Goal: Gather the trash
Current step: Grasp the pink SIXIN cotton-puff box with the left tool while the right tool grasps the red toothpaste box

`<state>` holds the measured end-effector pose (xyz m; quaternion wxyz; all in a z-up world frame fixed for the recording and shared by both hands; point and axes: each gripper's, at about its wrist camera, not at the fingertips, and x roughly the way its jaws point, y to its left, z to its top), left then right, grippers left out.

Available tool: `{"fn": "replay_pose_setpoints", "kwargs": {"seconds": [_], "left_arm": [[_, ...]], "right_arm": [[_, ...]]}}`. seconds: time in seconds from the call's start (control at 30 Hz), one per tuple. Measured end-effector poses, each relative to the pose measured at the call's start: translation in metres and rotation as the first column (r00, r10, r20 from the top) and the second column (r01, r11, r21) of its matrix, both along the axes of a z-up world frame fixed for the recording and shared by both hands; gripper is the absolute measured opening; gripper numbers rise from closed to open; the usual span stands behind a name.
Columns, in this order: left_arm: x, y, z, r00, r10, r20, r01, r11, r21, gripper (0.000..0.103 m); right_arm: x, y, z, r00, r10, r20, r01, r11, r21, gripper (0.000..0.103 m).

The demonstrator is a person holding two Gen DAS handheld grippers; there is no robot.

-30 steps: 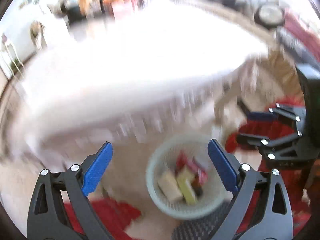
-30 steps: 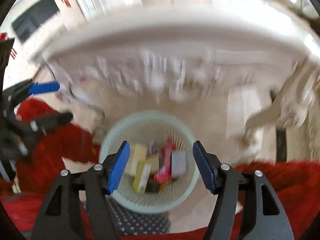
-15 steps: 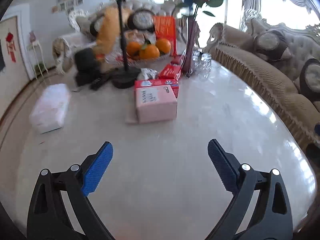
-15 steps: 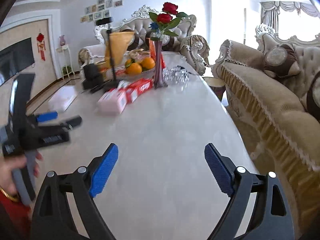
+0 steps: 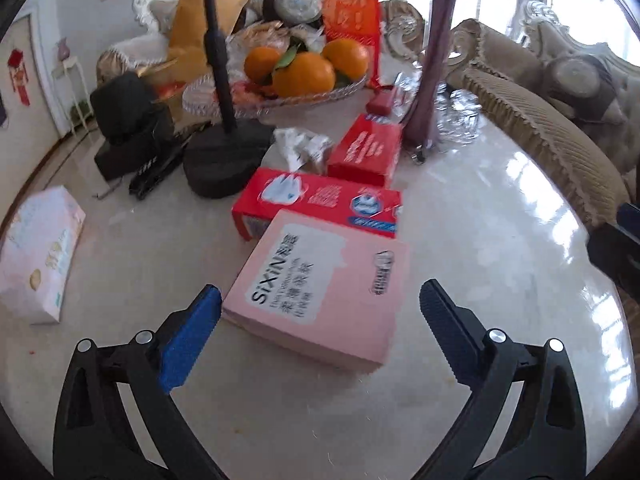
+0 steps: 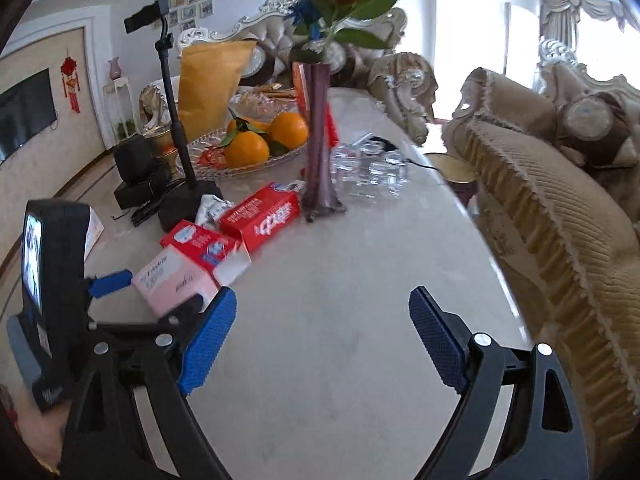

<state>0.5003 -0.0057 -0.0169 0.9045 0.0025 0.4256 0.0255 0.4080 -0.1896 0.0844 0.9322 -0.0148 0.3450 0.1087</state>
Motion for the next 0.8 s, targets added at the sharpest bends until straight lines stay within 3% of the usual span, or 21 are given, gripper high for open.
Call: {"fn": "replay_pose_setpoints", "kwargs": {"seconds": [0.13,0.2,0.27,0.33,0.37,0.4,0.43,0.6,0.8], "left_arm": [[0.005,-0.003,-0.013,0.998,-0.061,-0.032,0.064,0.995,0.079,0.097],[0.008,-0.004,-0.015,0.992,-0.125,-0.03,0.126,0.991,0.054,0.097],[0.01,0.0,-0.013,0.989,-0.148,-0.014,0.148,0.989,0.007,0.097],[0.013,0.003,-0.012,0.99,-0.143,-0.002,0.143,0.99,0.008,0.096],[0.014,0.005,-0.013,0.991,-0.137,-0.007,0.137,0.991,0.01,0.094],[0.016,0.007,-0.014,0.989,-0.147,-0.015,0.147,0.989,-0.006,0.082],[0.017,0.011,-0.014,0.987,-0.157,-0.022,0.157,0.987,-0.031,0.08],[0.006,0.025,-0.012,0.979,-0.203,-0.024,0.203,0.979,-0.003,0.08],[-0.01,0.055,-0.009,0.973,-0.227,-0.042,0.227,0.974,0.018,0.08]], "right_arm": [[0.027,0.015,-0.007,0.997,0.081,-0.017,-0.081,0.997,0.0,0.084],[0.037,0.02,-0.01,0.992,0.122,-0.014,-0.122,0.992,-0.018,0.084],[0.048,0.023,-0.014,0.988,0.154,-0.014,-0.154,0.988,-0.024,0.084],[0.058,0.025,-0.016,0.985,0.173,-0.027,-0.174,0.985,-0.016,0.084],[0.063,0.026,-0.017,0.982,0.185,-0.034,-0.185,0.983,-0.008,0.084],[0.068,0.028,-0.019,0.98,0.193,-0.039,-0.193,0.981,-0.005,0.084],[0.071,0.029,-0.019,0.98,0.195,-0.037,-0.195,0.981,-0.005,0.084],[0.081,0.051,-0.026,0.965,0.261,-0.033,-0.262,0.963,-0.06,0.084],[0.083,0.093,-0.035,0.92,0.39,-0.038,-0.391,0.905,-0.168,0.084]]}}
